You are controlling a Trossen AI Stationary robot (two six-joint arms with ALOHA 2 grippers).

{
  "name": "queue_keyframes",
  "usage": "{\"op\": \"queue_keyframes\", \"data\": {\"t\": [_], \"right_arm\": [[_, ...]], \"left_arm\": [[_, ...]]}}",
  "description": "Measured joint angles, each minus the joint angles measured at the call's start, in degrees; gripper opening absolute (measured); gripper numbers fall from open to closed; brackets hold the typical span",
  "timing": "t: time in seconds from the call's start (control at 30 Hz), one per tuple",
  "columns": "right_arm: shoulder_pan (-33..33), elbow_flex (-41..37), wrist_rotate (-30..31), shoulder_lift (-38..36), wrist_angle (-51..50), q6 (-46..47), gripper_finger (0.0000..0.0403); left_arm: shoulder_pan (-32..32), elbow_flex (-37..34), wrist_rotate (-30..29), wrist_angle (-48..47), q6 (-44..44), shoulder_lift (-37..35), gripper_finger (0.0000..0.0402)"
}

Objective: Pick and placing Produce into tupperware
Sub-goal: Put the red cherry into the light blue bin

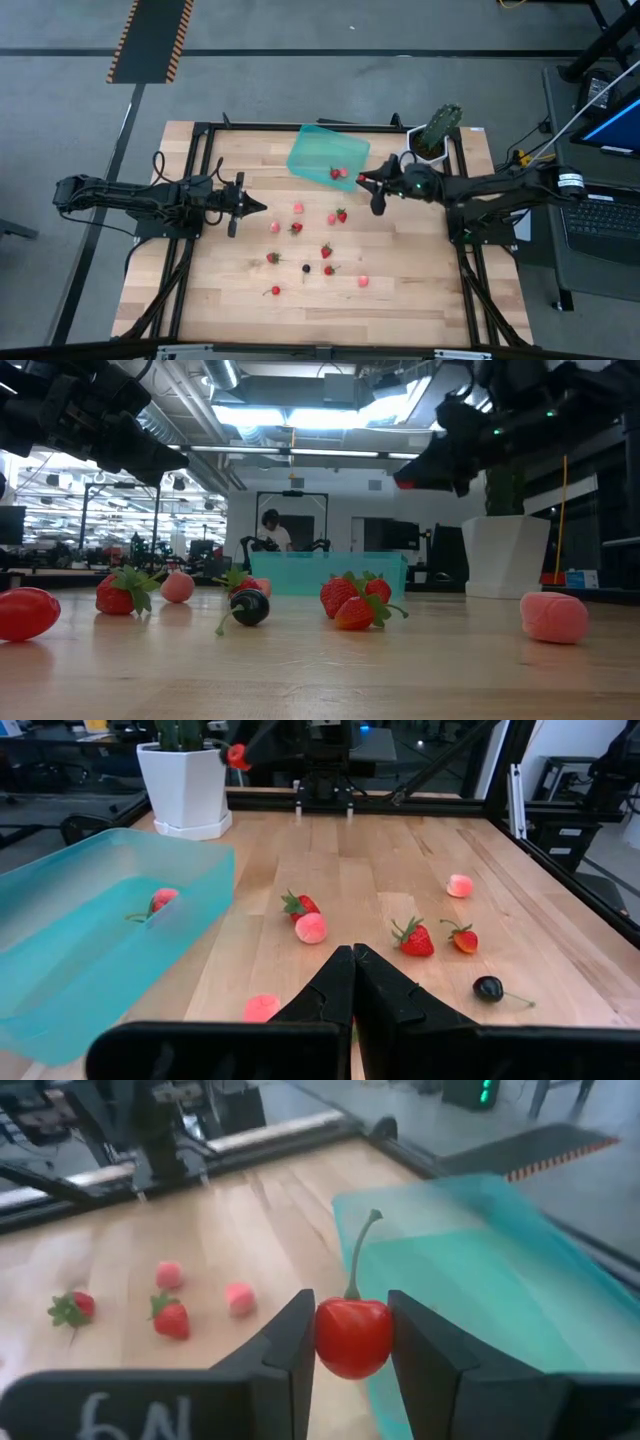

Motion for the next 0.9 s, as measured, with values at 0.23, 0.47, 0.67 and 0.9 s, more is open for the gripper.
{"op": "queue_keyframes", "data": {"t": [0.23, 0.47, 0.67, 0.9], "right_arm": [[-5.8, 2.6, -6.8, 7.0, -0.6, 1.0, 0.0109], [-10.5, 12.9, -12.4, 16.3, -8.4, -1.2, 0.0109], [-13.3, 24.7, -12.3, 22.8, -25.5, -4.6, 0.0109], [-15.9, 33.9, -12.3, 28.3, -38.4, -7.6, 0.0109]], "left_arm": [[0.0, 0.0, 0.0, -0.1, 0.0, 0.0, 0.0], [0.0, 0.0, 0.0, -0.2, 0.0, 0.0, 0.0], [0.0, 0.0, 0.0, -0.4, 0.0, 0.0, 0.0], [0.0, 0.0, 0.0, -0.4, 0.0, 0.0, 0.0]]}}
